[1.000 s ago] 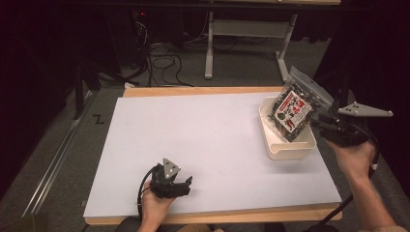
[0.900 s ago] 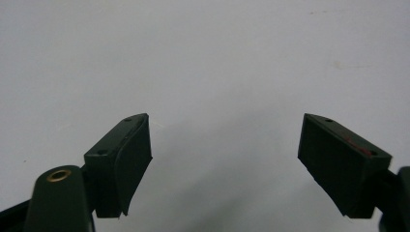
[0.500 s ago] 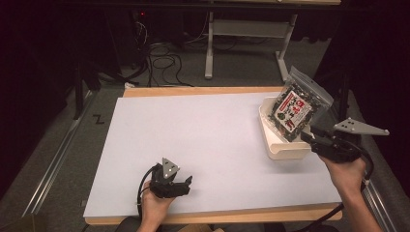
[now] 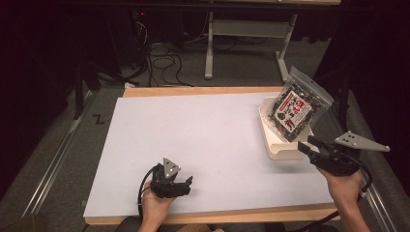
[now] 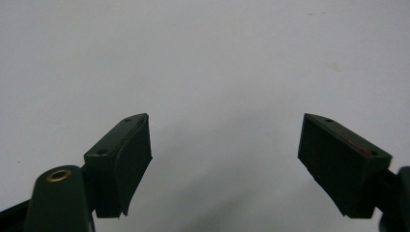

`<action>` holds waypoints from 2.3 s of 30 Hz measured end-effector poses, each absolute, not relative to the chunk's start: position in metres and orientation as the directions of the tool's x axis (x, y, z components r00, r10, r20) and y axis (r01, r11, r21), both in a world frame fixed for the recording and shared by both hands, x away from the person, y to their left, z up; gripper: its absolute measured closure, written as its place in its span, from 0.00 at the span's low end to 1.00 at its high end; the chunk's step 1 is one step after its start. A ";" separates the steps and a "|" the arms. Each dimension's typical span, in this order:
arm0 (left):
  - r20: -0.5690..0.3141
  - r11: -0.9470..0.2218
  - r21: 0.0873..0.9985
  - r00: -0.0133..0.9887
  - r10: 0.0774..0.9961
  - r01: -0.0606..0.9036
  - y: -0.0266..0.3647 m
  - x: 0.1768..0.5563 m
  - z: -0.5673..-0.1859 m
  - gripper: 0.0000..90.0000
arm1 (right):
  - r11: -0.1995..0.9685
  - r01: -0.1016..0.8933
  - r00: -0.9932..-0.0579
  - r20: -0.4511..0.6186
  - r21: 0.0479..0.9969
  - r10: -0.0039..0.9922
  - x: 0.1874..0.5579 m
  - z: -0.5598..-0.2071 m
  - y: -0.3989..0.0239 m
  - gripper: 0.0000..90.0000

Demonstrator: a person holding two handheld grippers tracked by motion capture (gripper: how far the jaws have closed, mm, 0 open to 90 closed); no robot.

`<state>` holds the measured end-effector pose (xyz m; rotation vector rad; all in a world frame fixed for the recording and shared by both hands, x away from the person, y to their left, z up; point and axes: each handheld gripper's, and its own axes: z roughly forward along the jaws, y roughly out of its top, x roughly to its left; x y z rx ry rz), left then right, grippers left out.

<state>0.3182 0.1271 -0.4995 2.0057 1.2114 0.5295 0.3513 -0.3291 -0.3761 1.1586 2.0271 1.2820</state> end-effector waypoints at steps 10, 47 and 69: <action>-0.026 -0.291 0.759 0.473 0.881 0.583 0.127 0.318 -0.499 0.22 | 0.245 0.391 -0.587 0.036 0.887 0.809 0.339 -0.386 -0.312 0.54; -0.023 -0.303 0.757 0.487 0.873 0.578 0.123 0.319 -0.498 0.22 | 0.328 0.398 -0.721 0.072 0.857 0.689 0.348 -0.411 -0.240 0.51; -0.022 -0.306 0.757 0.491 0.871 0.577 0.121 0.321 -0.498 0.22 | 0.356 0.449 -0.714 0.090 0.819 0.694 0.369 -0.437 -0.227 0.51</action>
